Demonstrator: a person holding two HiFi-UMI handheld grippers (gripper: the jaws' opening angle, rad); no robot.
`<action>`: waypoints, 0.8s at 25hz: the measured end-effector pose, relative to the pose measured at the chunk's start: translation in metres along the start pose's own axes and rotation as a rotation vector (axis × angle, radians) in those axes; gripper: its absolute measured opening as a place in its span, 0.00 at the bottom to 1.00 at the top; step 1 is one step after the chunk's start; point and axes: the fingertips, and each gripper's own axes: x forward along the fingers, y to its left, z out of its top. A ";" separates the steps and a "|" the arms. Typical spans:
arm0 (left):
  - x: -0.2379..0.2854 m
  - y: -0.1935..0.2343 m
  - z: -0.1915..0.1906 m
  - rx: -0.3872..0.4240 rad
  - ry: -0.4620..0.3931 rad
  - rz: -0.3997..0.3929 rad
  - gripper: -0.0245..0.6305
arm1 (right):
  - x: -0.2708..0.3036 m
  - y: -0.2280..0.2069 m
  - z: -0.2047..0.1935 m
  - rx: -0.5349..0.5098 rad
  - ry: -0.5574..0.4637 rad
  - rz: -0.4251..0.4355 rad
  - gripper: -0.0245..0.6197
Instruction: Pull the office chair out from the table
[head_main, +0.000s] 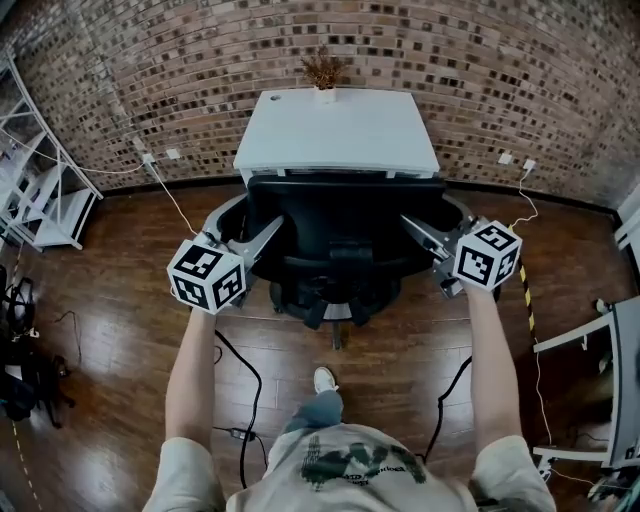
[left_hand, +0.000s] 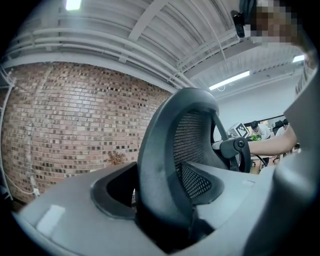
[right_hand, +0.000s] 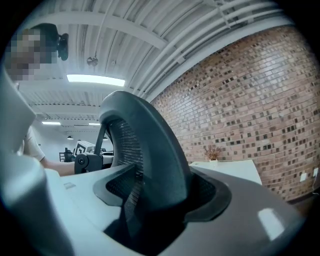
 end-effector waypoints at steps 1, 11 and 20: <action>-0.007 -0.007 -0.001 0.000 -0.002 0.001 0.49 | -0.007 0.006 -0.001 -0.001 0.001 0.002 0.53; -0.061 -0.060 -0.003 -0.010 -0.007 -0.008 0.48 | -0.064 0.057 -0.012 -0.004 -0.002 0.008 0.52; -0.075 -0.071 -0.004 -0.007 -0.008 0.015 0.49 | -0.073 0.065 -0.014 -0.008 -0.010 0.017 0.52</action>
